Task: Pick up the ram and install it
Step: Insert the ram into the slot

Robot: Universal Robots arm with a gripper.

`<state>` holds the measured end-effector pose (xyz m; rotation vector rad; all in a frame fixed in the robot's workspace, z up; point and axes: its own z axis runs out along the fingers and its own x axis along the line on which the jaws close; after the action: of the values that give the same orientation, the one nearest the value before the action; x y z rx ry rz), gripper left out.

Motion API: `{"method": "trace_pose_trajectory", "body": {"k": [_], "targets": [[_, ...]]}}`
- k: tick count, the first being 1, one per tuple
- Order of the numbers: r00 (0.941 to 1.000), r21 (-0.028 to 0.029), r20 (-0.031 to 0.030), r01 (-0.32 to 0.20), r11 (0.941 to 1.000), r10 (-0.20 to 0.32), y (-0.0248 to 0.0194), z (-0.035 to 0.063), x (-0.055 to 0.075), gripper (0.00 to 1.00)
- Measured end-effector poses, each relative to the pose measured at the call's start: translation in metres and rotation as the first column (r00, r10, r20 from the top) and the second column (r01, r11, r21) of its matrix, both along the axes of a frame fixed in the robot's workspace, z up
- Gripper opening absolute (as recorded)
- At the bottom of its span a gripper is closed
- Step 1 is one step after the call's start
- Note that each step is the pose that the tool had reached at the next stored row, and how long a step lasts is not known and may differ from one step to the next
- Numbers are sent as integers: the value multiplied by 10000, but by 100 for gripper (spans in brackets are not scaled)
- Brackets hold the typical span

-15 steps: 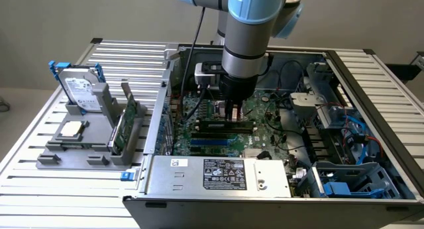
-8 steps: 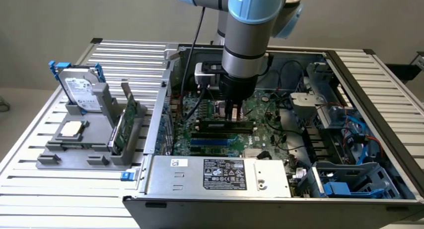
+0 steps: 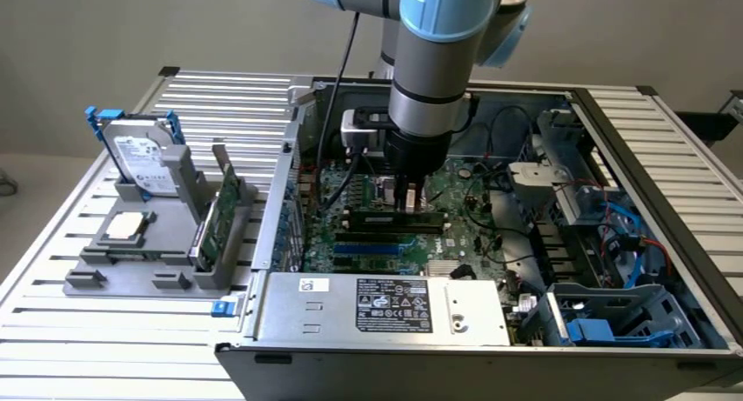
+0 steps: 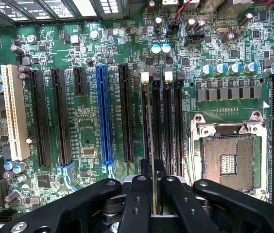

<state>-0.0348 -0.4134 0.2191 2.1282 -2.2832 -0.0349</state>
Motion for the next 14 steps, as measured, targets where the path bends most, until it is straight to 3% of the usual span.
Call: {"method": "trace_pose_trajectory", "body": {"k": [14], "targets": [[10000,-41,0,38,10000,-38,0,-2,3,14]]}}
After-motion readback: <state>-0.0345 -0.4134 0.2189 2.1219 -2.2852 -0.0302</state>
